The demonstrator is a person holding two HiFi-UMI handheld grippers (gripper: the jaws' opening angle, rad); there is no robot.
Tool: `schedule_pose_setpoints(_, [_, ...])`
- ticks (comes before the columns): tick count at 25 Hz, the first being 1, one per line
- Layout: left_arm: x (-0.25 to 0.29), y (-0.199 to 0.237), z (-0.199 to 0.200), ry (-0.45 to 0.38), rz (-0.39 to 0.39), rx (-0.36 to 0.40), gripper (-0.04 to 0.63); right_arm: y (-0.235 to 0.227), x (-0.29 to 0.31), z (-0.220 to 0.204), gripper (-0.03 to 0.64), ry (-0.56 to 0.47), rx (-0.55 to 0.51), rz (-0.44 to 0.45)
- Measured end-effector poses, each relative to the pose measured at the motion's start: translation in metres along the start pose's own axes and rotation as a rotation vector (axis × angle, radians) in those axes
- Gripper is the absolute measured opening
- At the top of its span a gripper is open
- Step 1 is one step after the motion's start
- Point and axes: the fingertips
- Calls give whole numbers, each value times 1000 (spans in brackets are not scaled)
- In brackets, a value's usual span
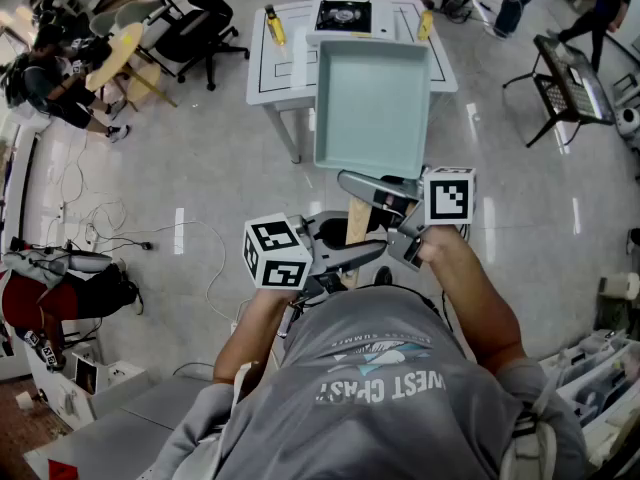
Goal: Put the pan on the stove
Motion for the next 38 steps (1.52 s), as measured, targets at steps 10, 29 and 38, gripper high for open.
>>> schedule_pose_setpoints(10, [-23, 4, -3, 16, -17, 9, 156, 5, 23, -4, 146, -22, -12, 14])
schedule_pose_setpoints(29, [-30, 58, 19, 9, -3, -25, 156, -20, 50, 43, 146, -23, 18, 26])
schedule_pose_setpoints(38, [3, 105, 42, -13, 51, -45, 156, -46, 41, 93, 144, 29, 41, 45])
Point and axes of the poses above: the fingertips, and each gripper's own axes: x forward along the fingers, y to its left, z out of its top, and after that the axes turned 10 degrees about x, right-handed
